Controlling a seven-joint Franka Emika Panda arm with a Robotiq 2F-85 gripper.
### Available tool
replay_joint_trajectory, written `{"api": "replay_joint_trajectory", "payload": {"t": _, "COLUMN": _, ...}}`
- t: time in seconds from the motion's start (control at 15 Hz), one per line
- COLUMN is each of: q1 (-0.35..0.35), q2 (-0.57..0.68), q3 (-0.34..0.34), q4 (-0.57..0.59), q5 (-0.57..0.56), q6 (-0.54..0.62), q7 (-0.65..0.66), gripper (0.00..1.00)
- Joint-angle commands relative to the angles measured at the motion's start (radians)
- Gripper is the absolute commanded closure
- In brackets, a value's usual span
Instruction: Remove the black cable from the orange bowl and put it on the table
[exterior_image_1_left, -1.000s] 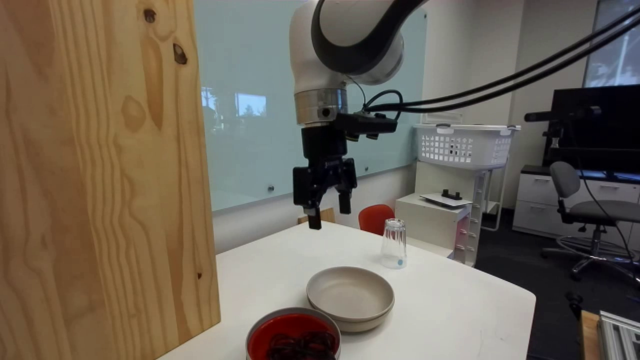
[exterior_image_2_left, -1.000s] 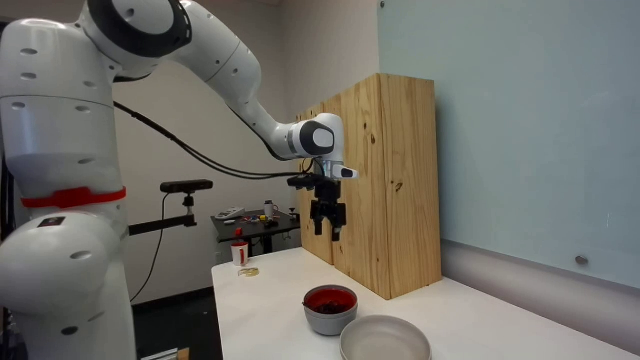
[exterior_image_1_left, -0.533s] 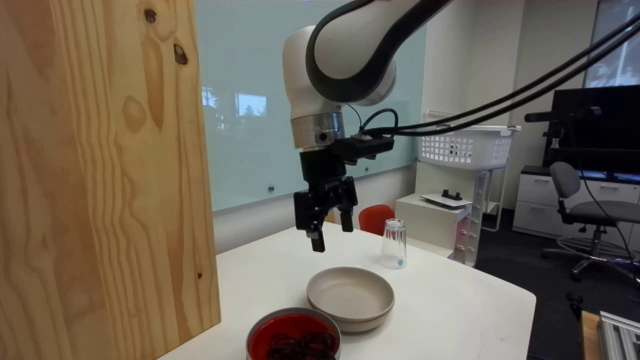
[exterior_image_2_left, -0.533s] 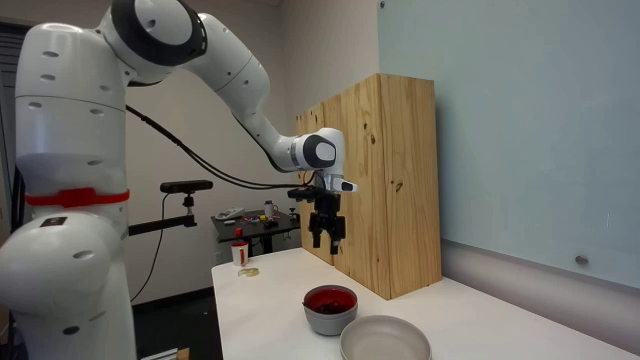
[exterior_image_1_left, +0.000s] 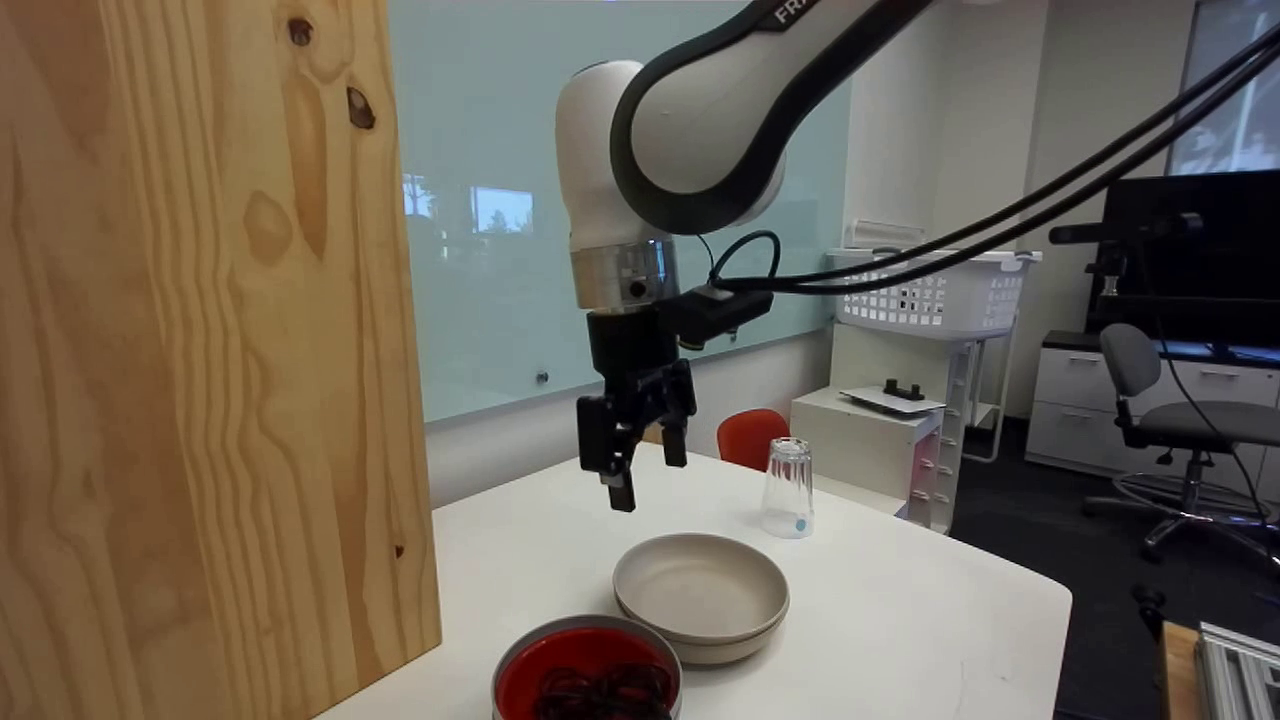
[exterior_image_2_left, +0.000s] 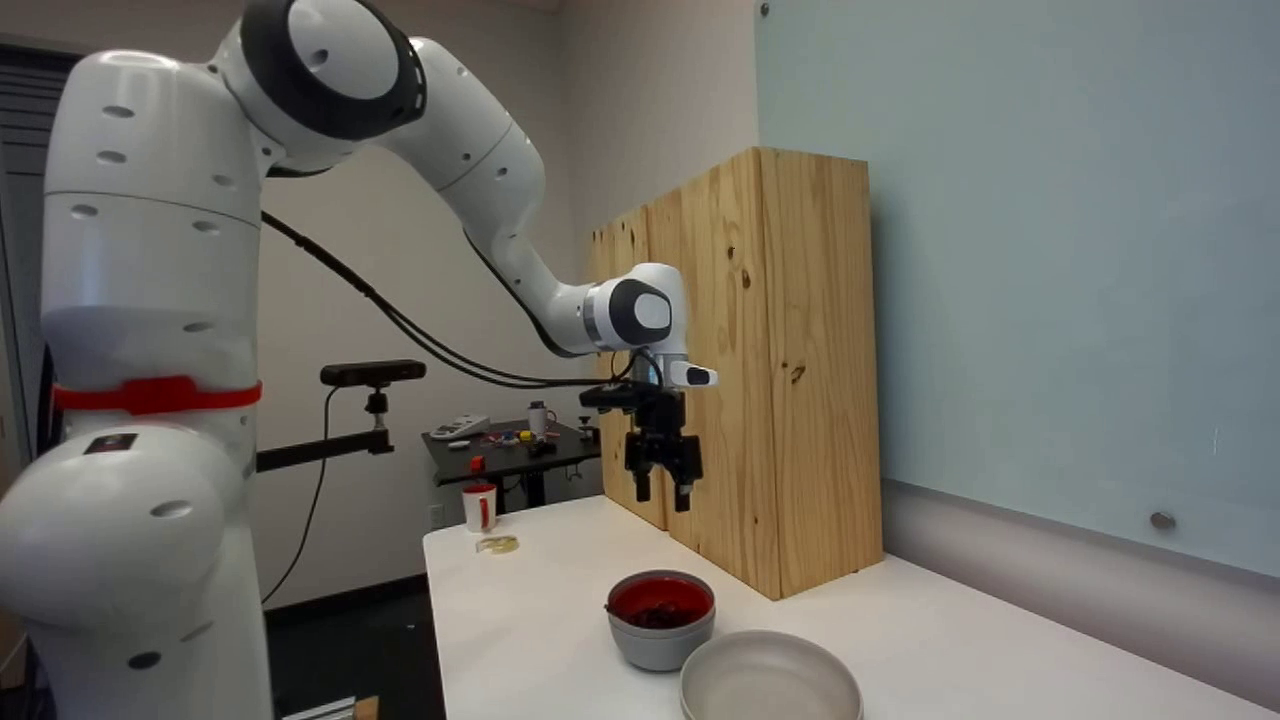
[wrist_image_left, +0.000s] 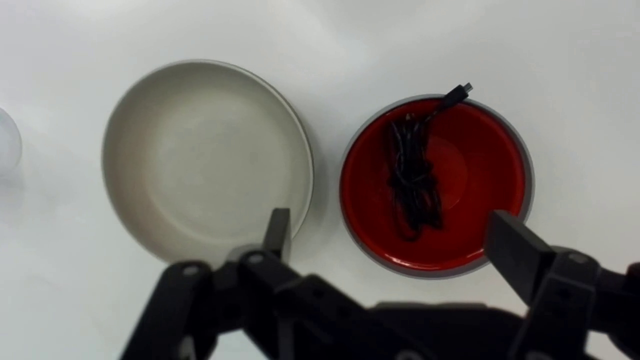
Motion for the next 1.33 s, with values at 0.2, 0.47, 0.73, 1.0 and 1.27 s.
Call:
{"api": "replay_joint_trajectory", "payload": {"t": 0.2, "q1": 0.053, "q2": 0.091, "q3": 0.004, "q4": -0.003, "q5": 0.073, "q6": 0.022, "q7": -0.036, "gripper": 0.00}}
{"api": "replay_joint_trajectory", "payload": {"t": 0.47, "q1": 0.063, "q2": 0.098, "q3": -0.010, "q4": -0.039, "q5": 0.039, "q6": 0.029, "q7": -0.026, "gripper": 0.00}}
{"api": "replay_joint_trajectory", "payload": {"t": 0.73, "q1": 0.058, "q2": 0.107, "q3": -0.020, "q4": -0.072, "q5": 0.039, "q6": 0.023, "q7": -0.031, "gripper": 0.00}}
{"api": "replay_joint_trajectory", "payload": {"t": 1.0, "q1": 0.058, "q2": 0.088, "q3": -0.040, "q4": -0.110, "q5": 0.009, "q6": 0.045, "q7": -0.006, "gripper": 0.00}}
{"api": "replay_joint_trajectory", "payload": {"t": 1.27, "q1": 0.058, "q2": 0.093, "q3": -0.039, "q4": -0.075, "q5": 0.031, "q6": 0.014, "q7": -0.016, "gripper": 0.00}}
